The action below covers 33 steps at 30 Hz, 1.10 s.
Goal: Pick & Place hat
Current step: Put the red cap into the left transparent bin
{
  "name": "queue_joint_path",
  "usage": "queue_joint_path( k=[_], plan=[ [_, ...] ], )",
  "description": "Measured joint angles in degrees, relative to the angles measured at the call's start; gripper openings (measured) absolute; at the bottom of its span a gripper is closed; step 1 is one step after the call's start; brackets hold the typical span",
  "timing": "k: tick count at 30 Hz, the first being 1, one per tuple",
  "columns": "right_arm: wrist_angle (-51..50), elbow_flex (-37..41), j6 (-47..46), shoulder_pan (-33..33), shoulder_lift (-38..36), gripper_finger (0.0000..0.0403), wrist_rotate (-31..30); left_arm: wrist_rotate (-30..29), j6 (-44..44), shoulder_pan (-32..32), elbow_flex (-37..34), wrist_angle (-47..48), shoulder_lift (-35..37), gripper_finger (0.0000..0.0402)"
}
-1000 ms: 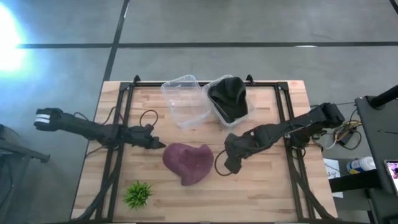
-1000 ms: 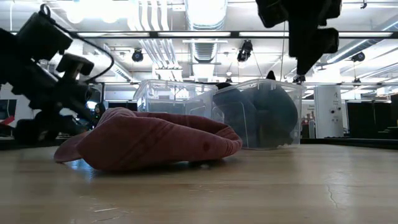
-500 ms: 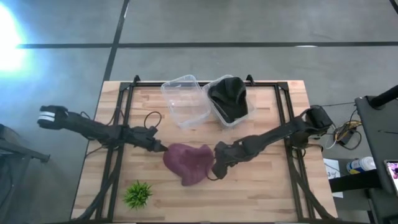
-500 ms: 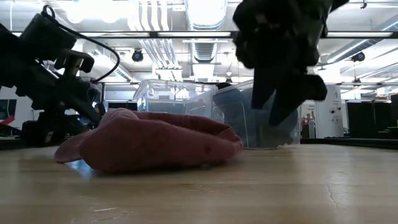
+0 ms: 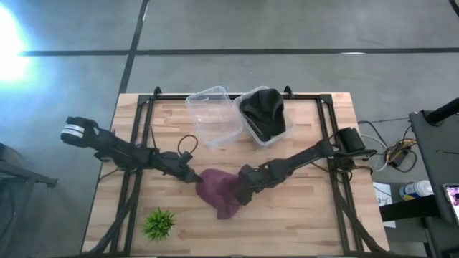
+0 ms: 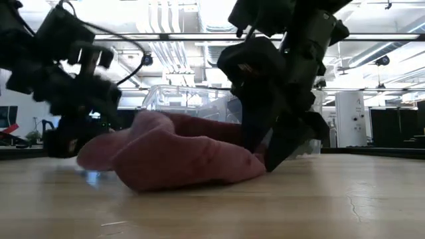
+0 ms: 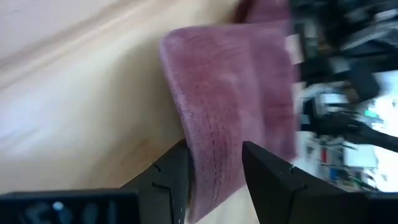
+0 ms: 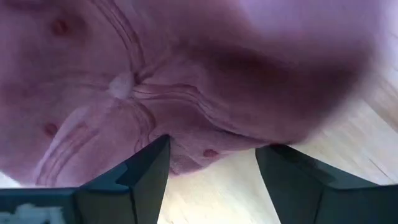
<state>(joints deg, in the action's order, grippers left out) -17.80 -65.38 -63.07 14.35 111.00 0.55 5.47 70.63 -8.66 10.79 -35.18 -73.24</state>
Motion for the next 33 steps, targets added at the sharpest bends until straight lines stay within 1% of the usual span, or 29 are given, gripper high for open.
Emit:
queue_joint_path(
  k=[3, 7, 10, 12, 14, 15, 19, 23, 25, 27, 31, 33],
  plan=[
    [0.0, -1.3, 1.1, 0.0, 0.8, 0.0233, 0.0, 1.3, -1.6, -0.1, 2.1, -5.3, -2.2, 0.0136],
    [0.1, -1.9, 1.7, 0.0, 0.9, 0.0233, -0.5, 4.0, -3.5, -0.3, 5.3, -5.1, -4.2, 0.0119],
    [0.2, -2.1, 2.5, 0.0, 0.5, 0.0233, -0.5, 5.4, -4.9, -0.8, 7.6, -4.4, -5.5, 0.0089],
    [0.0, -1.9, 3.6, 0.0, -0.1, 0.0233, -0.6, 5.5, -5.8, -1.2, 8.9, -2.8, -5.9, 0.0059],
    [-2.3, -1.9, 5.0, 0.0, -2.0, 0.0233, -0.6, 5.3, -6.1, -1.5, 10.8, -0.8, -5.9, 0.0023],
    [-3.8, -1.9, 5.3, 0.0, -3.0, 0.0233, -0.7, 5.0, -6.1, -1.6, 11.8, 0.1, -5.7, 0.0014],
    [-10.7, -1.6, 6.5, 0.5, -9.4, 0.0233, -1.9, 3.7, -6.9, -2.2, 17.1, 3.6, -3.3, 0.0010],
    [-17.2, -1.4, 7.8, 1.8, -18.9, 0.0233, -5.0, -0.1, -10.1, -4.0, 24.2, 12.8, 1.2, 0.0007],
    [-19.6, -1.4, 7.6, 2.6, -24.3, 0.0233, -8.6, -5.4, -12.8, -5.0, 28.5, 19.5, 3.8, 0.0007],
    [-21.8, -1.2, 6.5, 3.7, -29.3, 0.0233, -14.3, -12.1, -16.7, -6.0, 32.8, 25.7, 6.7, 0.0006],
    [-23.8, -1.2, 4.4, 5.7, -38.9, 0.0233, -29.0, -32.8, -22.5, -7.1, 41.5, 39.8, 11.9, 0.0006],
    [-24.1, -1.0, 3.9, 6.4, -42.5, 0.0233, -34.9, -43.7, -24.1, -7.1, 45.3, 45.7, 13.2, 0.0006]
  ],
)
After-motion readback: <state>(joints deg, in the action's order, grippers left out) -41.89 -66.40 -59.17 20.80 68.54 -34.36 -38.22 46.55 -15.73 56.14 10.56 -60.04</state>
